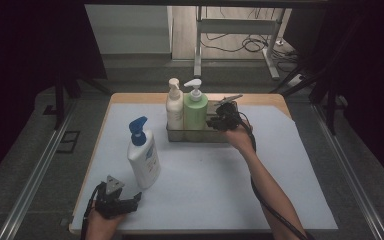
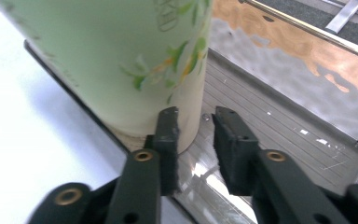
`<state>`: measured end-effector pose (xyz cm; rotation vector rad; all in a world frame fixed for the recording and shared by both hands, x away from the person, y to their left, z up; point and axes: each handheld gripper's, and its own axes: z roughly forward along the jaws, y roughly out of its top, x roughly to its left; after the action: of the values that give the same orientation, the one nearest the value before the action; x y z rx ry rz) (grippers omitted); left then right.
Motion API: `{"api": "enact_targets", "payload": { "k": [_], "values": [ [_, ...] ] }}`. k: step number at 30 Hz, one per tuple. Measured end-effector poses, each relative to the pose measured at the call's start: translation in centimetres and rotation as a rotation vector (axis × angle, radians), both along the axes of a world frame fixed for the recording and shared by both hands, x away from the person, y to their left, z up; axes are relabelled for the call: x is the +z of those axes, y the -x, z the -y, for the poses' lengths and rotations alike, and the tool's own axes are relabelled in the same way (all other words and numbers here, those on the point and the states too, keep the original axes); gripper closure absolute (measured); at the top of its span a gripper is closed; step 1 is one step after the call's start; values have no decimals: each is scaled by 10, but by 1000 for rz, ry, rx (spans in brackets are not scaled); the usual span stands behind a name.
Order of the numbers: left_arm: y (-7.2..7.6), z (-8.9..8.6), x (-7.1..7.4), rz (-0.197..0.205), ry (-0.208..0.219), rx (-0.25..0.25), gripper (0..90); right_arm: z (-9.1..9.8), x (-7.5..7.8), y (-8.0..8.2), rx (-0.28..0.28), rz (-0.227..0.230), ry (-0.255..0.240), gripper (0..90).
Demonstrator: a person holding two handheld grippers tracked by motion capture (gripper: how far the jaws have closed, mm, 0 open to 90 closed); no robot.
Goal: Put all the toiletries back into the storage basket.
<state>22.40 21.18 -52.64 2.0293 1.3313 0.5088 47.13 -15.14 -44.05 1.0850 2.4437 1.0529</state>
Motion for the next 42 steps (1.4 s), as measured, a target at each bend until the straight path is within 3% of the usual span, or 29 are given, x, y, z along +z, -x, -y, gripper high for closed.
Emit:
{"api": "enact_targets", "payload": {
  "k": [16,24,30,42],
  "values": [
    [-1,-1,1,-8,-1,-9,139,-1,12,27,83,-5,-29,395],
    [0,-1,0,-1,-3,-8,138,3,17,42,93,6,-24,225],
    [0,0,1,-3,-7,-9,136,8,21,55,105,6,-25,163],
    [0,0,0,1,-4,-9,133,18,29,82,130,48,-5,71]
  ]
}}
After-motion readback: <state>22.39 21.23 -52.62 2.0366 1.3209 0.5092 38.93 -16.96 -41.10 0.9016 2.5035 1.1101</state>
